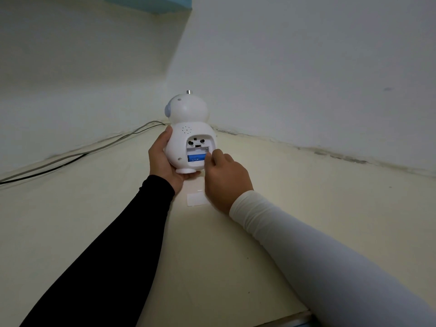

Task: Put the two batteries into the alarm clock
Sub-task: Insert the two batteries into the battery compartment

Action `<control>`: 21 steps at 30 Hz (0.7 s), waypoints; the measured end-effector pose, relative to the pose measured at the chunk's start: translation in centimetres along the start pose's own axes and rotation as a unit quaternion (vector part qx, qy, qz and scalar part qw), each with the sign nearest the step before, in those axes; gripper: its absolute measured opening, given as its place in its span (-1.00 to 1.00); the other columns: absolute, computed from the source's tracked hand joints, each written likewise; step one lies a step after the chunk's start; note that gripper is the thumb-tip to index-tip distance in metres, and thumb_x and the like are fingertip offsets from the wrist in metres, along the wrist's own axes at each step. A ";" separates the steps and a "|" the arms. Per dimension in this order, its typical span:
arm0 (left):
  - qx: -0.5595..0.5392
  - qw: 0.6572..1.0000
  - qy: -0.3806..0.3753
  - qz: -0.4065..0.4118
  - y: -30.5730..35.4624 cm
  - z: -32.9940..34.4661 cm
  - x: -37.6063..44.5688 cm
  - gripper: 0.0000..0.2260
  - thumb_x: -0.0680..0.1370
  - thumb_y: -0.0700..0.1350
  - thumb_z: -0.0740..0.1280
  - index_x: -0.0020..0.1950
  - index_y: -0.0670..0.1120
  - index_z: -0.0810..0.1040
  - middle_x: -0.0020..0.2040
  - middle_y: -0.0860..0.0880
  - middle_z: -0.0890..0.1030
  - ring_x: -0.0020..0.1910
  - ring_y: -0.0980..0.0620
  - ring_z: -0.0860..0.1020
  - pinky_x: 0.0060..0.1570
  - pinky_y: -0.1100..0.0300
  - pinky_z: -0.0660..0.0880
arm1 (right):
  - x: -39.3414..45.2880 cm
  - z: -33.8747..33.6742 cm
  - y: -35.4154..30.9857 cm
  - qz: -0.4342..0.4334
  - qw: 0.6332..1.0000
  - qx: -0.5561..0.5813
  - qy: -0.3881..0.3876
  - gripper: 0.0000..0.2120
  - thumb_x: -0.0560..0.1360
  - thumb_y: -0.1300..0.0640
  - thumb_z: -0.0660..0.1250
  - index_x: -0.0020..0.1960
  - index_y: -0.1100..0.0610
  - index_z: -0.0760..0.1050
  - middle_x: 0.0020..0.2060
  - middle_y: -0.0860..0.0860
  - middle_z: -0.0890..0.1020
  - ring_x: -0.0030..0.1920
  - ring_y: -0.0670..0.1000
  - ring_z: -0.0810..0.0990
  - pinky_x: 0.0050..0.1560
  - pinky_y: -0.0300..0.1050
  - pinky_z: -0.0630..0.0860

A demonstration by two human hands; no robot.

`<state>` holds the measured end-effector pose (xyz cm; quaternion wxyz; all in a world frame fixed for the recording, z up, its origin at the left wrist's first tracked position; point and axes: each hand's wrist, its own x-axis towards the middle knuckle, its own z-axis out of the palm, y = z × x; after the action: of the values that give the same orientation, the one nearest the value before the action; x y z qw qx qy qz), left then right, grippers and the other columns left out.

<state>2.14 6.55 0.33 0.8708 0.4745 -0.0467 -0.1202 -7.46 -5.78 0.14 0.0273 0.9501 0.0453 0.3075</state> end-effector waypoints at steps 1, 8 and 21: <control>-0.001 1.000 0.000 0.002 0.0 0.0 0.0 -0.40 0.54 0.31 0.33 0.47 0.00 0.63 0.37 -0.18 0.70 0.28 -0.29 0.69 0.44 -0.33 0.43 | 0.0 0.0 -0.1 0.003 1.000 -0.004 0.009 -0.64 0.27 0.31 0.40 0.07 0.33 0.54 -0.16 0.17 0.55 -0.33 0.13 0.44 -0.39 -0.11 0.17; -0.020 1.000 0.007 -0.002 0.2 0.2 -0.3 -0.39 0.57 0.28 0.32 0.52 -0.02 0.60 0.40 -0.18 0.69 0.39 -0.30 0.63 0.43 -0.30 0.45 | 0.2 -0.3 1.1 0.011 0.996 0.083 0.026 -0.61 0.48 0.21 0.23 0.30 0.18 0.47 0.04 0.11 0.54 -0.08 0.17 0.51 -0.27 -0.09 0.31; -0.029 1.000 0.000 -0.008 0.3 -0.2 0.1 -0.37 0.52 0.29 0.36 0.50 -0.01 0.61 0.37 -0.16 0.72 0.35 -0.30 0.67 0.45 -0.43 0.38 | 0.7 0.8 5.5 0.244 0.937 0.250 -0.020 -0.56 0.52 0.10 0.29 0.39 0.04 0.41 0.24 0.06 0.53 0.23 0.15 0.51 0.23 0.07 0.47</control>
<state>2.30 6.79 0.45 0.8832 0.4492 -0.0391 -0.1287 -5.99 -11.22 0.34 -0.2865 0.9138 -0.1129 0.2648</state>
